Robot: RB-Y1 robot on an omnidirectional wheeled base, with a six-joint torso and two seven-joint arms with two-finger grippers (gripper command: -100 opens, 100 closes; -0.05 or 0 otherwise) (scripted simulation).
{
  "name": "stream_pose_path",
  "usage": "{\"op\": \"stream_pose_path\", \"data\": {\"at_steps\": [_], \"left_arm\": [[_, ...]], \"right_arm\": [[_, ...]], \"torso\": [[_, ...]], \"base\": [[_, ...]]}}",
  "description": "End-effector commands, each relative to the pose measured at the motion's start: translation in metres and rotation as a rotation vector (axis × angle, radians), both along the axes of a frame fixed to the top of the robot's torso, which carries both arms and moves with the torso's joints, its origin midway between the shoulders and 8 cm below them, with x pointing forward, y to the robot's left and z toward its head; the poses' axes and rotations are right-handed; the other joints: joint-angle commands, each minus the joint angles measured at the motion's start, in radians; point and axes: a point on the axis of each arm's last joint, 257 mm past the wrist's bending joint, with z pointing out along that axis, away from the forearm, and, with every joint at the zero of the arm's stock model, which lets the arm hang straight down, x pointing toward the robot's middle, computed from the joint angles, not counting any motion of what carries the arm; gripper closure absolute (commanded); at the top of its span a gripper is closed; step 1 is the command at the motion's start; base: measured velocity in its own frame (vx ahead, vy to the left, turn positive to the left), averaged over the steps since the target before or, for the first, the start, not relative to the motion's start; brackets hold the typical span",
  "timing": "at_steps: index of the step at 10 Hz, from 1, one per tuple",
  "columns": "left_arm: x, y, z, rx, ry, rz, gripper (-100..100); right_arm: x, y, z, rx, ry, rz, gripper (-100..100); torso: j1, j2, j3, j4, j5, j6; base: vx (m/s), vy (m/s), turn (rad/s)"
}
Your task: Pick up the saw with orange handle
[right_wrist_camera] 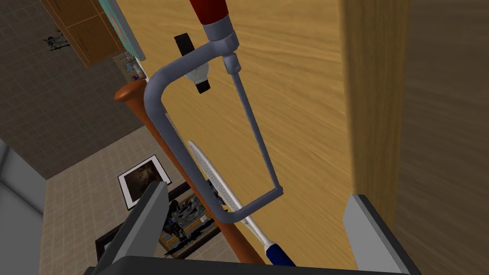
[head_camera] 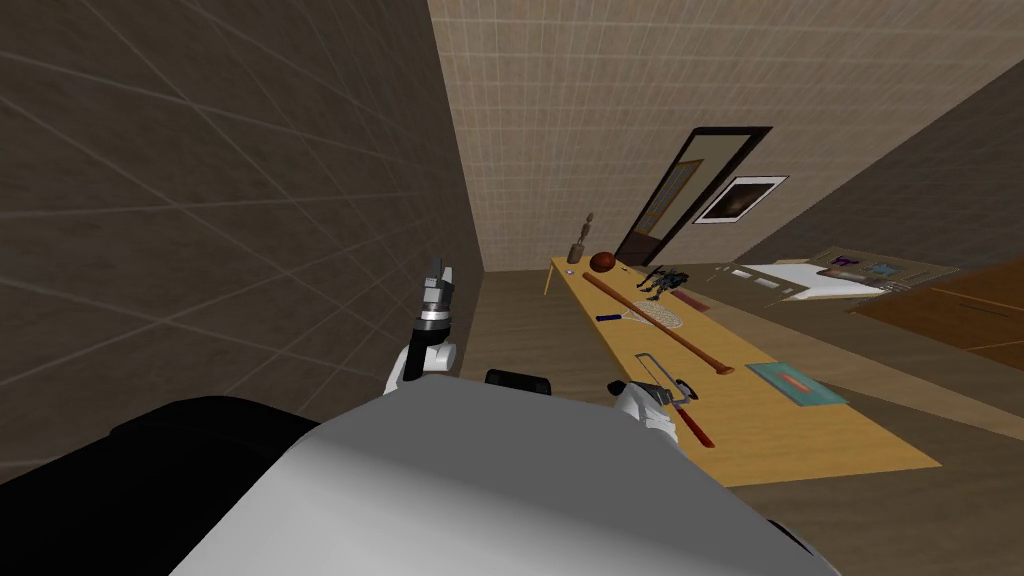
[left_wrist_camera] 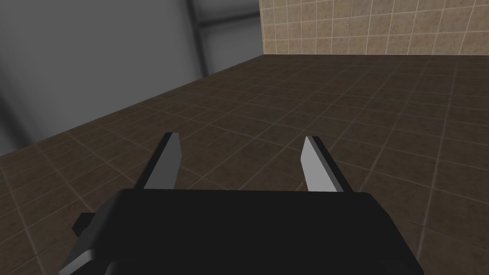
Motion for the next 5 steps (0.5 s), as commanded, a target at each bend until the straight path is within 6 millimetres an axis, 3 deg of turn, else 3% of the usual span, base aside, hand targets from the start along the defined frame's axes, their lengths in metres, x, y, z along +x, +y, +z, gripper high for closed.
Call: {"op": "stream_pose_path", "data": {"at_steps": [1, 5], "left_arm": [[0.0, 0.0, 0.0, 0.0, 0.0, 0.0, 0], [0.0, 0.0, 0.0, 0.0, 0.0, 0.0, 0]], "right_arm": [[-0.01, -0.008, -0.001, -0.029, 0.039, -0.006, -100], [-0.055, -0.047, 0.011, -0.193, 0.249, -0.023, -100]], "torso": [[0.0, 0.0, 0.0, 0.0, 0.0, 0.0], [-0.001, -0.002, -0.001, 0.0, 0.0, 0.0]], "base": [[0.057, -0.027, 0.028], [0.083, -0.04, 0.055]]}}
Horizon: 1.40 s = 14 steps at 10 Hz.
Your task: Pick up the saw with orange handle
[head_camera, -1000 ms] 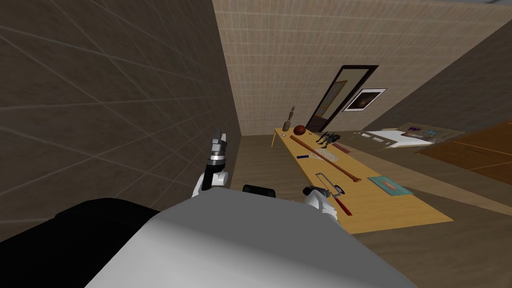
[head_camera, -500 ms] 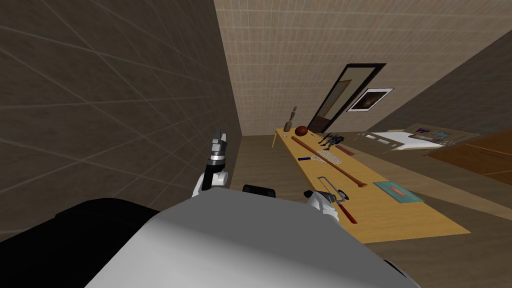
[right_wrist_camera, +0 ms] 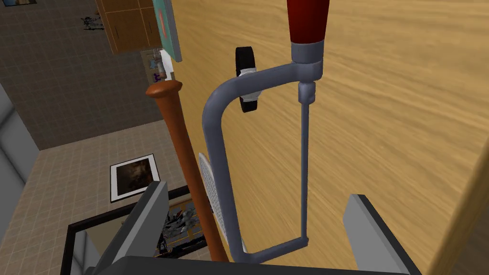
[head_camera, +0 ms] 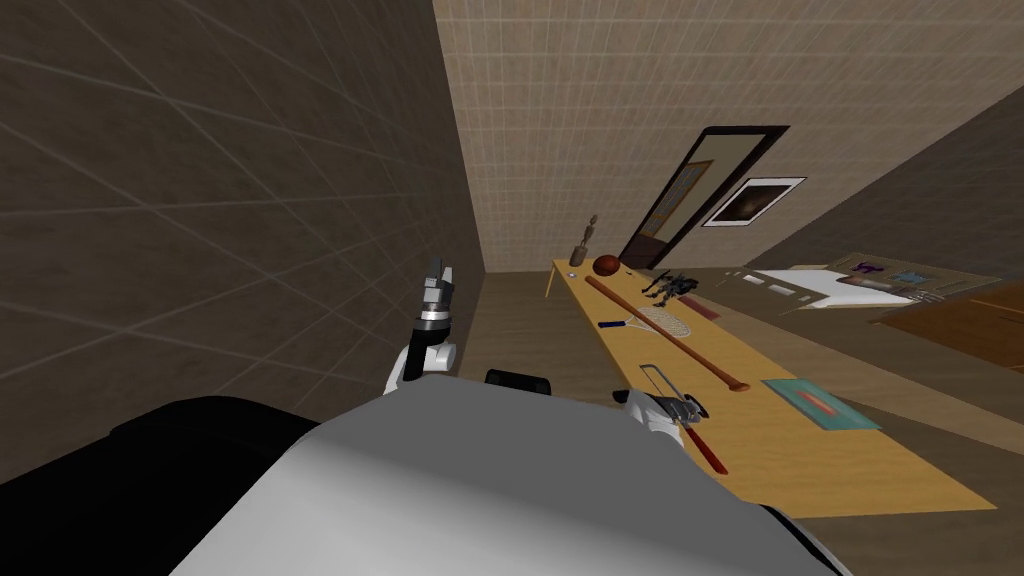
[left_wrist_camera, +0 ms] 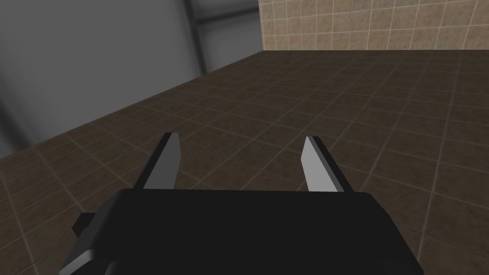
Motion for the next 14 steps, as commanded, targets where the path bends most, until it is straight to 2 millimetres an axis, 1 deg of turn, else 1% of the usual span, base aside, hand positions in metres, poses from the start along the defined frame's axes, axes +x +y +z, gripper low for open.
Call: {"op": "stream_pose_path", "data": {"at_steps": [1, 4, 5, 6, 7, 8, 9, 11, 12, 13, 14], "left_arm": [[0.0, 0.0, 0.0, 0.0, 0.0, 0.0, 0], [0.0, 0.0, 0.0, 0.0, 0.0, 0.0, 0], [0.0, 0.0, 0.0, 0.0, 0.0, 0.0, 0], [0.0, 0.0, 0.0, 0.0, 0.0, 0.0, 0], [0.0, 0.0, 0.0, 0.0, 0.0, 0.0, 0], [0.0, 0.0, 0.0, 0.0, 0.0, 0.0, 0], [0.0, 0.0, 0.0, 0.0, 0.0, 0.0, 0], [0.0, 0.0, 0.0, 0.0, 0.0, 0.0, 0], [0.0, 0.0, 0.0, 0.0, 0.0, 0.0, 0], [0.0, 0.0, 0.0, 0.0, 0.0, 0.0, 0], [0.0, 0.0, 0.0, 0.0, 0.0, 0.0, 0]], "right_arm": [[-0.019, -0.013, 0.006, -0.054, 0.073, -0.009, -100], [-0.036, -0.027, 0.014, -0.11, 0.148, -0.015, -100], [-0.034, -0.025, 0.012, -0.098, 0.132, -0.014, -100], [-0.035, -0.025, 0.012, -0.102, 0.136, -0.014, 0], [-0.025, -0.012, 0.01, -0.101, 0.136, -0.009, -100], [-0.02, -0.005, 0.009, -0.102, 0.136, -0.006, -100], [-0.02, -0.005, 0.009, -0.102, 0.136, -0.006, -100], [-0.01, 0.009, 0.008, -0.102, 0.135, -0.001, -100], [0.0, 0.022, 0.007, -0.102, 0.135, 0.003, -100], [0.005, 0.029, 0.006, -0.103, 0.135, 0.005, -100], [0.014, 0.042, 0.006, -0.103, 0.135, 0.008, -100]], "torso": [[0.0, 0.0, 0.0, 0.0, 0.0, 0.0], [0.001, 0.002, 0.001, 0.0, 0.0, 0.0], [0.002, 0.004, 0.002, 0.001, 0.0, 0.0], [0.003, 0.005, 0.003, 0.001, 0.0, 0.0], [0.004, 0.006, 0.003, 0.001, 0.001, 0.0], [0.0, 0.007, 0.004, 0.001, 0.0, 0.0], [-0.002, 0.008, 0.005, 0.002, -0.001, 0.0], [0.0, 0.008, 0.004, 0.002, 0.0, 0.0], [-0.001, 0.008, 0.005, 0.002, 0.0, 0.0], [-0.003, 0.01, 0.005, 0.002, -0.001, 0.0], [-0.004, 0.01, 0.006, 0.002, -0.001, 0.0]], "base": [[0.087, -0.056, 0.054], [0.054, -0.041, 0.03], [0.014, -0.016, 0.003], [0.0, 0.0, 0.0], [-0.022, -0.069, -0.037], [-0.04, -0.113, -0.026], [-0.026, -0.082, 0.001], [-0.022, -0.07, -0.02], [-0.063, -0.123, -0.037], [-0.063, -0.133, -0.029], [-0.04, -0.143, -0.048]]}}
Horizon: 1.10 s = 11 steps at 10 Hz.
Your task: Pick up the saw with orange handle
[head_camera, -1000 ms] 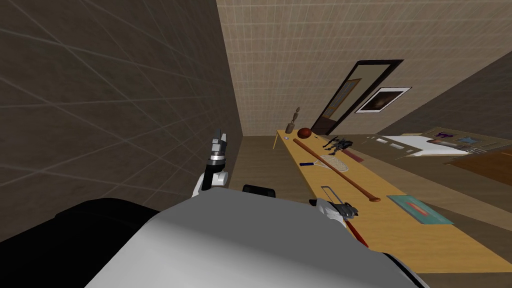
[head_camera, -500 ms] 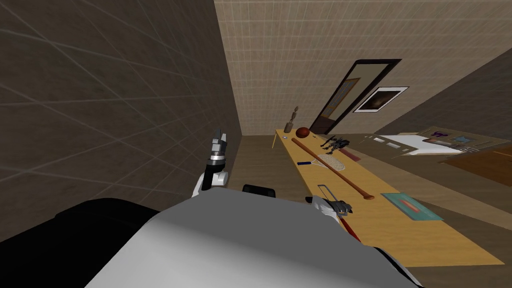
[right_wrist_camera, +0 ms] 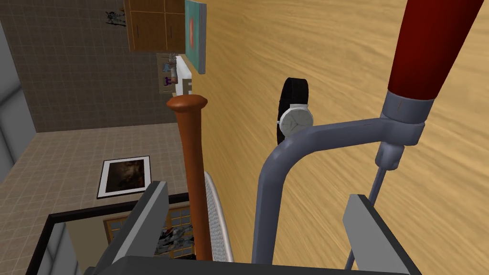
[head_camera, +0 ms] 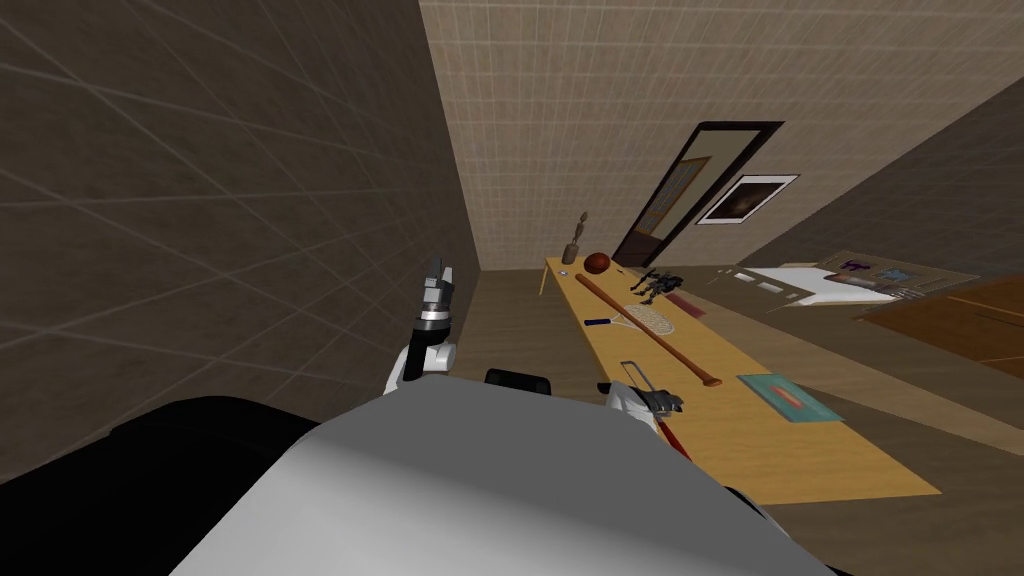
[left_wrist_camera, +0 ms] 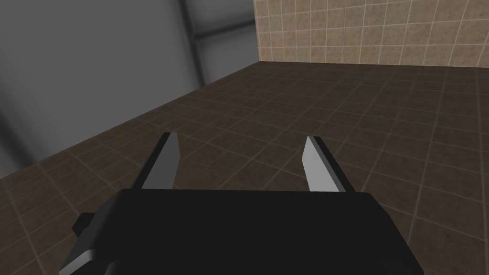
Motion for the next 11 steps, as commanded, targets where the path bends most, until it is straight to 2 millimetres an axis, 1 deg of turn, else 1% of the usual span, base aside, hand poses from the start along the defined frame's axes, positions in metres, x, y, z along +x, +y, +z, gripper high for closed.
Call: {"op": "stream_pose_path", "data": {"at_steps": [1, 2, 6, 7, 8, 9, 10, 11], "left_arm": [[0.0, 0.0, 0.0, 0.0, 0.0, 0.0, 0], [0.0, 0.0, 0.0, 0.0, 0.0, 0.0, 0], [0.0, 0.0, 0.0, 0.0, 0.0, 0.0, 0], [0.0, 0.0, 0.0, 0.0, 0.0, 0.0, 0], [0.0, 0.0, 0.0, 0.0, 0.0, 0.0, 0], [0.0, 0.0, 0.0, 0.0, 0.0, 0.0, 0], [0.0, 0.0, 0.0, 0.0, 0.0, 0.0, 0], [0.0, 0.0, 0.0, 0.0, 0.0, 0.0, 0]], "right_arm": [[0.0, 0.0, 0.0, 0.0, 0.0, 0.0, -100], [0.0, 0.001, 0.001, -0.002, 0.002, 0.0, 100], [0.0, 0.0, 0.0, -0.003, 0.004, 0.0, 100], [0.0, 0.0, 0.0, -0.003, 0.004, 0.0, 0], [0.003, 0.001, -0.001, -0.002, 0.002, 0.0, 100], [-0.007, -0.013, -0.001, -0.001, 0.002, -0.003, 100], [-0.012, -0.02, 0.0, -0.001, 0.002, -0.005, 100], [-0.021, -0.033, 0.001, -0.001, 0.002, -0.01, 100]], "torso": [[0.0, 0.0, 0.0, 0.0, 0.0, 0.0], [0.004, -0.001, -0.001, 0.0, 0.001, 0.0], [0.009, -0.002, -0.001, 0.0, 0.002, 0.0], [0.009, -0.002, -0.001, 0.0, 0.002, 0.0], [0.009, -0.003, -0.001, 0.0, 0.002, 0.0], [0.011, -0.003, -0.002, 0.0, 0.002, -0.001], [0.015, -0.005, -0.003, -0.001, 0.002, -0.001], [0.017, -0.006, -0.003, -0.001, 0.002, -0.001]], "base": [[-0.014, -0.066, 0.002], [-0.003, -0.012, 0.002], [0.0, 0.0, 0.0], [0.0, 0.0, 0.0], [0.012, 0.031, 0.008], [0.035, 0.09, 0.045], [0.053, 0.12, 0.025], [0.041, 0.158, 0.044]]}}
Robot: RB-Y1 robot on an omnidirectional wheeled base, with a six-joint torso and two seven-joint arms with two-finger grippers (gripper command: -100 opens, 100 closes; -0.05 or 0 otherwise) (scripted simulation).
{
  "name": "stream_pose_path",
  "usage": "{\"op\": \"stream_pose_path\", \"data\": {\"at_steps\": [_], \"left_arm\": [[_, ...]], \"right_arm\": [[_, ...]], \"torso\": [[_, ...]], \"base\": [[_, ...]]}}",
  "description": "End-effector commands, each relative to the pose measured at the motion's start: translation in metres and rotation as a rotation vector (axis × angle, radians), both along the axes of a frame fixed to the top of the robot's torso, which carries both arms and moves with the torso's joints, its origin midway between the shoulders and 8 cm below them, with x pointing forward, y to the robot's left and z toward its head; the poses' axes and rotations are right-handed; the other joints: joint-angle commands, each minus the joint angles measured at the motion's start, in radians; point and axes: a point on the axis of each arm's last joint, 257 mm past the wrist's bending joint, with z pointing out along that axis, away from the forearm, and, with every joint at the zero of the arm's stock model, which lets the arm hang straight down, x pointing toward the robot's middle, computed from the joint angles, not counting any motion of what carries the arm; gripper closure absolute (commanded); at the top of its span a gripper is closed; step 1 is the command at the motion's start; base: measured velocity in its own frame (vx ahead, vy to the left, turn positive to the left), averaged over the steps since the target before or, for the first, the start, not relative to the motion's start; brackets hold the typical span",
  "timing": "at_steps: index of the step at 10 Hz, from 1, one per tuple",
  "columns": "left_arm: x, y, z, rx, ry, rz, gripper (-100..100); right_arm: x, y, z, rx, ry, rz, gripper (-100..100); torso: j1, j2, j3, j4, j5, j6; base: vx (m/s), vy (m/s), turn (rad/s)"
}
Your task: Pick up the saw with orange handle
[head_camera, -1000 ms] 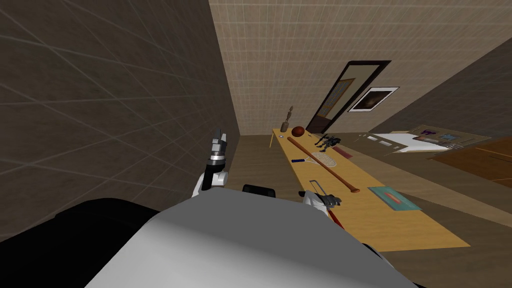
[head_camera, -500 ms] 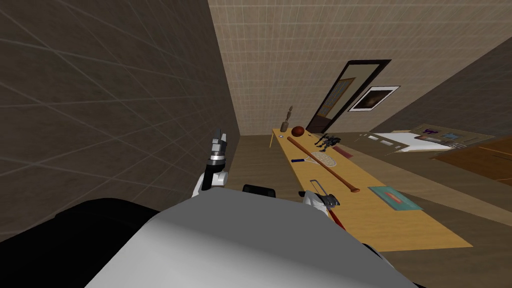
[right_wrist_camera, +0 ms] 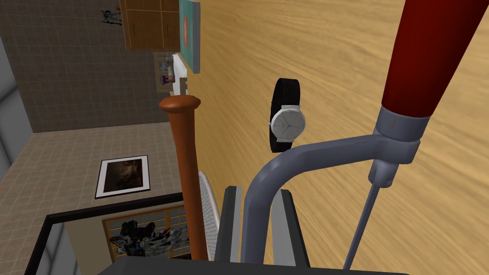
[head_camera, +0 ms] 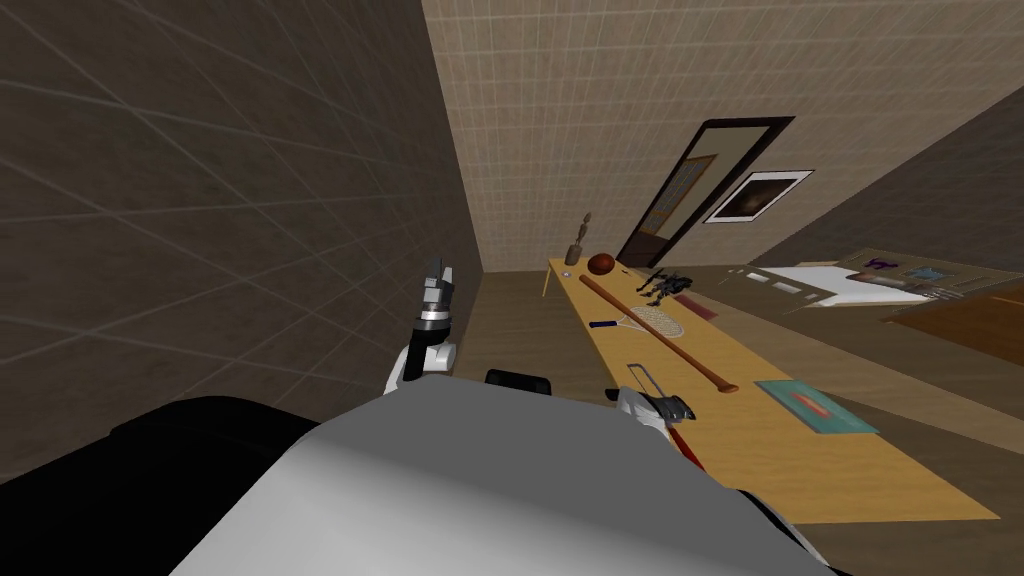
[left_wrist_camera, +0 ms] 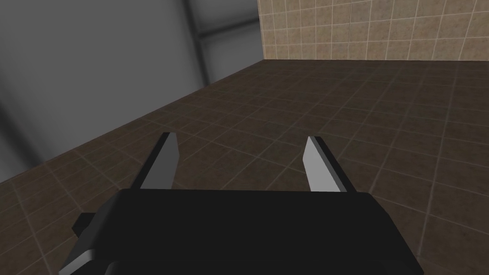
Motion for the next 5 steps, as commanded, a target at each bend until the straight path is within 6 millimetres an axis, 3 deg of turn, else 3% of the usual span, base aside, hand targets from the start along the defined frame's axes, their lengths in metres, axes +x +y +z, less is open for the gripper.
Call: {"op": "stream_pose_path", "data": {"at_steps": [1, 3, 4, 5], "left_arm": [[0.0, 0.0, 0.0, 0.0, 0.0, 0.0, 0], [0.0, 0.0, 0.0, 0.0, 0.0, 0.0, 0], [0.0, 0.0, 0.0, 0.0, 0.0, 0.0, 0], [0.0, 0.0, 0.0, 0.0, 0.0, 0.0, 0]], "right_arm": [[-0.01, -0.014, 0.0, 0.007, -0.003, -0.004, 100], [-0.025, -0.034, 0.004, 0.007, -0.003, -0.013, 100], [-0.021, -0.03, 0.003, 0.004, 0.002, -0.01, 100], [-0.022, -0.032, 0.002, 0.006, -0.001, -0.01, 0]], "torso": [[0.0, 0.0, 0.0, 0.0, 0.0, 0.0], [-0.002, 0.0, 0.0, 0.0, 0.0, 0.0], [-0.002, 0.0, 0.0, 0.0, 0.0, 0.0], [-0.005, 0.001, 0.001, 0.001, -0.001, 0.0]], "base": [[0.031, 0.147, 0.019], [0.049, 0.122, 0.032], [0.02, 0.056, -0.005], [0.004, 0.011, -0.001]]}}
